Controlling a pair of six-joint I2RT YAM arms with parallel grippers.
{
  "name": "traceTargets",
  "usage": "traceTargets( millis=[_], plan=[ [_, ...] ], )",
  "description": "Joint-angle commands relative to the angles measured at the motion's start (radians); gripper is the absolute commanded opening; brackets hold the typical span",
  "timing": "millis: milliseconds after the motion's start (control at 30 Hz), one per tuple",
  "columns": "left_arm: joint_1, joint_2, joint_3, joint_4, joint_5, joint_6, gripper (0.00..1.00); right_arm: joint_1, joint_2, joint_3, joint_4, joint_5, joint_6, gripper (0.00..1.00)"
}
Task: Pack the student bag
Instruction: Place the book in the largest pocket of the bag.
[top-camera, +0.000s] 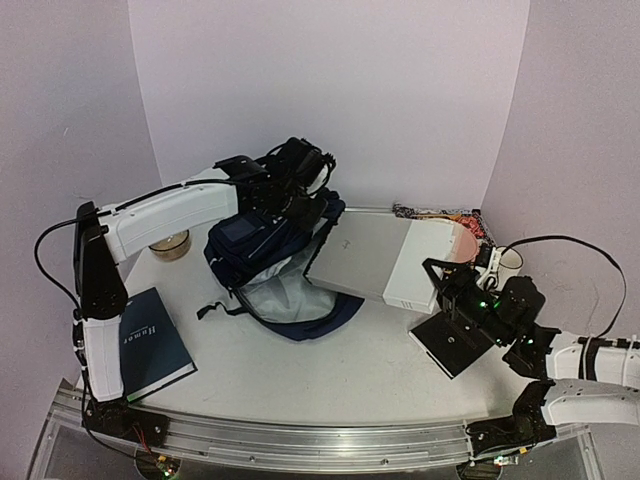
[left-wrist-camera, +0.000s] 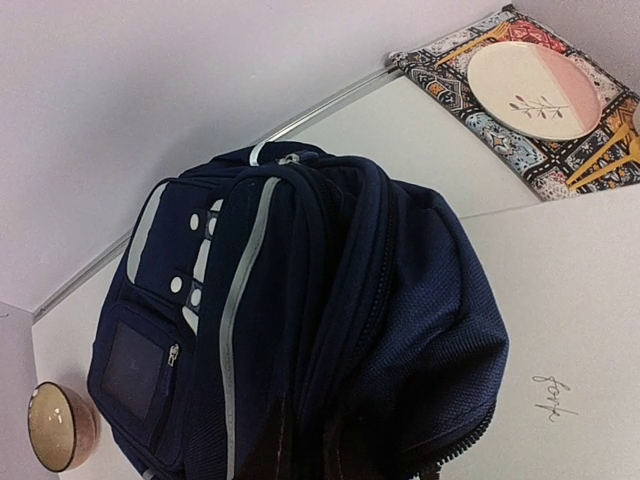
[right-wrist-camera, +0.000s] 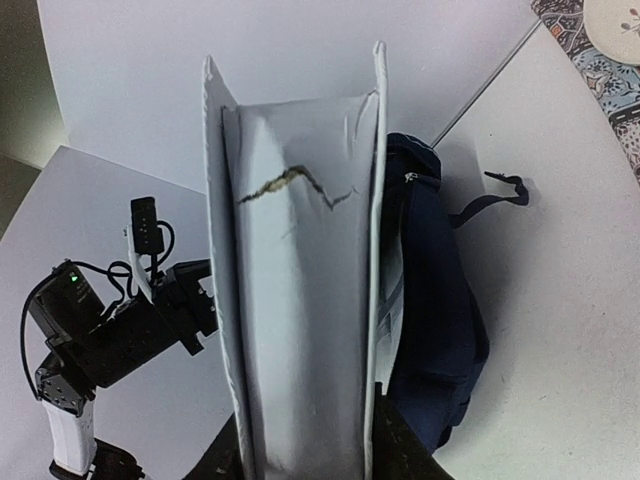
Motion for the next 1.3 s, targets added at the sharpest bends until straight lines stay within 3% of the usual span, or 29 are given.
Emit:
traceTargets(
  millis=[0,300,733,1000,1267],
  plan=[
    [0.010,0.013,0.139,0.081,0.002,-0.036,0.00,0.006,-0.010,0.067,0.059,-0.024,0.037,0.34],
    [0.023,-0.006,0.172,0.086,0.228,-0.169,0.00,0.012,0.156,0.037,0.220,0.014,0.080,0.34],
    [0.023,-0.071,0.129,0.094,0.495,-0.272,0.00,0.019,0.526,0.220,0.552,0.082,0.126,0.33],
    [0.022,-0.079,0.118,0.128,0.592,-0.342,0.00,0.049,0.819,0.404,0.800,0.150,0.172,0.31],
    [0.023,-0.095,0.095,0.163,0.557,-0.367,0.00,0.070,0.954,0.527,0.913,0.229,0.203,0.31]
  ],
)
